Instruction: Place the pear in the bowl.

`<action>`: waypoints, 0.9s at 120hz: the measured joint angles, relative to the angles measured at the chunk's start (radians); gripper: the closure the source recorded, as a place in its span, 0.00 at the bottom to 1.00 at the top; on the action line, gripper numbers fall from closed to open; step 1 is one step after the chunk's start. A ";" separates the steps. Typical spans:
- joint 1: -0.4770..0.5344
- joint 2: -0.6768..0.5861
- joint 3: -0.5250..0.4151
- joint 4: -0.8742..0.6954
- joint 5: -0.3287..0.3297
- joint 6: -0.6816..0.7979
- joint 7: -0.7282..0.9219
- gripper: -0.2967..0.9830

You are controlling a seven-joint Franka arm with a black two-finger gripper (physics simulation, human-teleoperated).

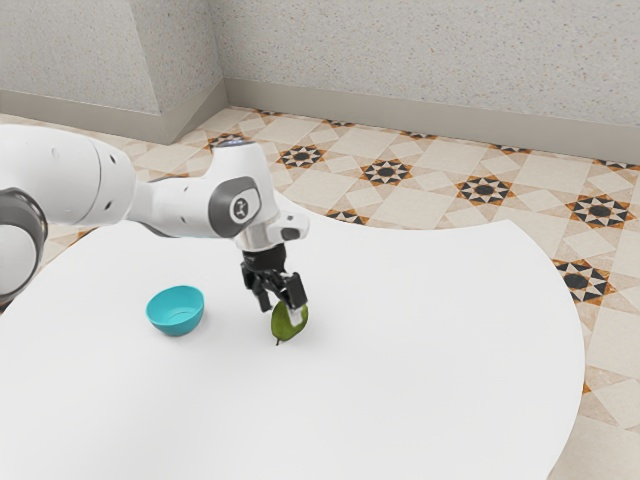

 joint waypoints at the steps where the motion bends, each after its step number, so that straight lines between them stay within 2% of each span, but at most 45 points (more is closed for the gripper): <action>1: 0.000 0.000 0.000 0.000 0.000 0.000 -0.001 0.23; 108: -0.002 0.096 0.008 0.070 0.001 0.045 -0.073 0.24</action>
